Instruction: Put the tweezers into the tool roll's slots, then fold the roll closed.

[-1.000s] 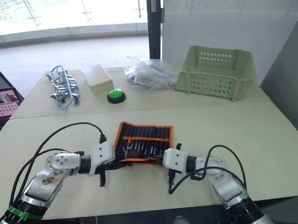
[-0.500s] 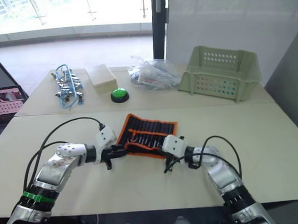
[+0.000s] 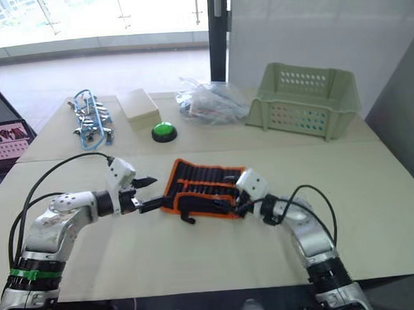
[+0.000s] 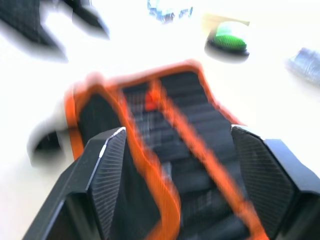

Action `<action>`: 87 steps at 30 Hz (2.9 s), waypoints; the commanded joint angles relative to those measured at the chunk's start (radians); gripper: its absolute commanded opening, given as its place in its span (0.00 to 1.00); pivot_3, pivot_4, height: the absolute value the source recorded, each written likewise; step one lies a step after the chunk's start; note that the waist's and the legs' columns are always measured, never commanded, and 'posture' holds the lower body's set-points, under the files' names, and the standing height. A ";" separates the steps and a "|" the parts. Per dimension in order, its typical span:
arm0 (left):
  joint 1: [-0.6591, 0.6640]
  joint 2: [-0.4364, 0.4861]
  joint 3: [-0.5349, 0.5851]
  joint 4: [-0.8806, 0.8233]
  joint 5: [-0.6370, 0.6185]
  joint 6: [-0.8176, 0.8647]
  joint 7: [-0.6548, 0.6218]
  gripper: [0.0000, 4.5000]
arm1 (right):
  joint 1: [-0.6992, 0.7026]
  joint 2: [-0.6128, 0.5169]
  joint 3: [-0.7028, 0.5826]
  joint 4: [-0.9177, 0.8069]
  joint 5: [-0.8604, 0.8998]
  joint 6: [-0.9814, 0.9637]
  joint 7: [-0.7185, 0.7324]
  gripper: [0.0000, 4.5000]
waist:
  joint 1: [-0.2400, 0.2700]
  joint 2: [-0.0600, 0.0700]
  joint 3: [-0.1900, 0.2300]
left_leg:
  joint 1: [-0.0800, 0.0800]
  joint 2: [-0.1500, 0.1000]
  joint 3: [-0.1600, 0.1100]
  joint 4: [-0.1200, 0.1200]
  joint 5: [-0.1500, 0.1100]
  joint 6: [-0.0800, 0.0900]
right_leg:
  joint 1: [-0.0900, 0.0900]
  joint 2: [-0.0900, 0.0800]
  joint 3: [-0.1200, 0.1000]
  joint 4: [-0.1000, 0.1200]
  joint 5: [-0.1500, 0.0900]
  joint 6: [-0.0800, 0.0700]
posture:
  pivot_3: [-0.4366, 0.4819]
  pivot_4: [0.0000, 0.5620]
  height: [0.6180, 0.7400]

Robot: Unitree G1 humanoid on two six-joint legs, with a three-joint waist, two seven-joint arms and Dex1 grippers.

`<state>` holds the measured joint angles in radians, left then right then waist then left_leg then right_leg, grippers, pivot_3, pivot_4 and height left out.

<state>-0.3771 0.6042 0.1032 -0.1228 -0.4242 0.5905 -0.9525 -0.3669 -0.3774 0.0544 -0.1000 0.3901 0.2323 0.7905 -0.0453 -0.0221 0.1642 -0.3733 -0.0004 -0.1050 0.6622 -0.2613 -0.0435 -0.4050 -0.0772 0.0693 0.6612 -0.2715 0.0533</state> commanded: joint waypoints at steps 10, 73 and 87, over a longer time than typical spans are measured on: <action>0.091 -0.049 -0.149 -0.075 0.073 -0.162 0.048 0.39 | 0.054 0.003 0.141 -0.075 -0.137 0.063 -0.079 0.40 | 0.003 0.000 0.000 | 0.001 0.000 0.001 0.000 0.000 0.000 | 0.001 0.000 0.000 -0.002 0.000 0.000 | 0.48 0.27 1.00; -0.139 -0.231 -0.285 0.505 0.389 -0.364 0.288 0.00 | -0.004 -0.016 0.182 0.315 -0.480 -0.185 -0.235 0.00 | -0.001 0.000 -0.001 | 0.009 -0.001 0.000 -0.002 0.002 0.001 | 0.010 0.001 0.000 -0.004 0.000 0.000 | 0.48 0.27 1.00; -0.113 -0.256 -0.234 0.295 0.281 -0.293 0.239 0.00 | -0.076 0.118 0.126 0.208 -0.370 -0.230 -0.262 0.00 | 0.000 0.000 -0.001 | 0.006 -0.001 0.000 -0.003 0.002 0.001 | 0.007 0.000 0.000 -0.005 0.000 0.000 | 0.48 0.27 1.00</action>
<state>-0.4761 0.3428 -0.1490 0.2074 -0.1259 0.2928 -0.7108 -0.4183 -0.2734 0.2080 0.1423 -0.0052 0.0186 0.5450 -0.0457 -0.0220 0.1633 -0.3699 -0.0014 -0.1049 0.6602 -0.2596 -0.0427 -0.4015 -0.0772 0.0692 0.6576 -0.2713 0.0527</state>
